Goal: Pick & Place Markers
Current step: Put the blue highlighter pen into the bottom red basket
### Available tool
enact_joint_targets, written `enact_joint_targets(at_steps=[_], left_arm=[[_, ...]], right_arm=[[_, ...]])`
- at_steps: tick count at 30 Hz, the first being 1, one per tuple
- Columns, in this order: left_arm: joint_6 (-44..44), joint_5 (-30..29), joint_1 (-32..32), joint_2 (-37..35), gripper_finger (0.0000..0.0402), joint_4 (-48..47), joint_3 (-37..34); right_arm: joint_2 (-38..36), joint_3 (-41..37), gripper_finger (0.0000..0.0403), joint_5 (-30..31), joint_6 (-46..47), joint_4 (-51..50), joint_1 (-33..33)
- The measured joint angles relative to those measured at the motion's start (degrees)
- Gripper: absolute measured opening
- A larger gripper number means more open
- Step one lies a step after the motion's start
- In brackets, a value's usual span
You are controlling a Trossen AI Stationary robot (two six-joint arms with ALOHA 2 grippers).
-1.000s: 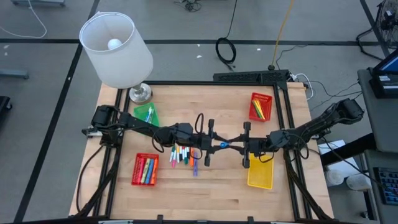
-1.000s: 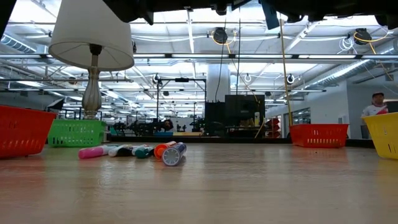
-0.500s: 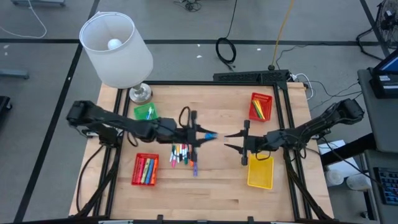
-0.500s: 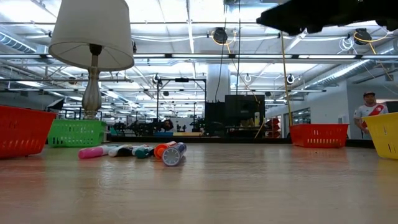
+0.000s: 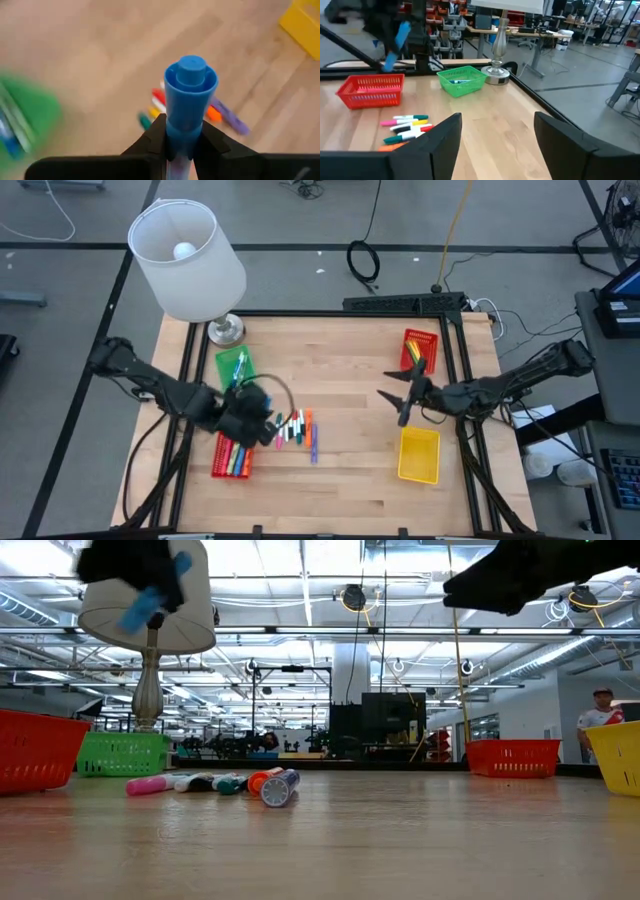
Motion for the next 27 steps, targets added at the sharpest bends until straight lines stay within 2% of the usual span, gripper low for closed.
enact_joint_targets(at_steps=[3, 9, 12, 17, 20, 27], left_arm=[[-16.1, 5.5, -4.0, 1.9, 0.0059, -1.3, -2.8], [-36.6, 12.6, -10.9, 4.5, 0.0059, -5.6, -8.7], [-43.0, 16.4, -12.5, 4.1, 0.0059, -5.4, -11.5], [-48.1, 22.2, -13.9, 4.0, 0.0059, -5.2, -12.9], [-47.9, 23.0, -14.1, 4.1, 0.0064, -5.3, -13.0], [-45.0, 24.0, -14.1, 4.1, 0.0162, -4.9, -13.0]], right_arm=[[-0.3, 0.0, 0.0226, -0.1, 0.8, 0.0, 0.0], [0.0, 0.0, 0.0214, -0.2, 1.1, -0.3, 0.0], [0.1, 0.0, 0.0212, -0.3, 1.1, -0.4, 0.0], [0.3, 0.0, 0.0212, -0.3, 1.1, -0.4, 0.0], [0.3, 0.0, 0.0212, -0.3, 1.1, -0.3, 0.0], [0.3, 0.0, 0.0212, -0.3, 1.1, -0.4, 0.0]])
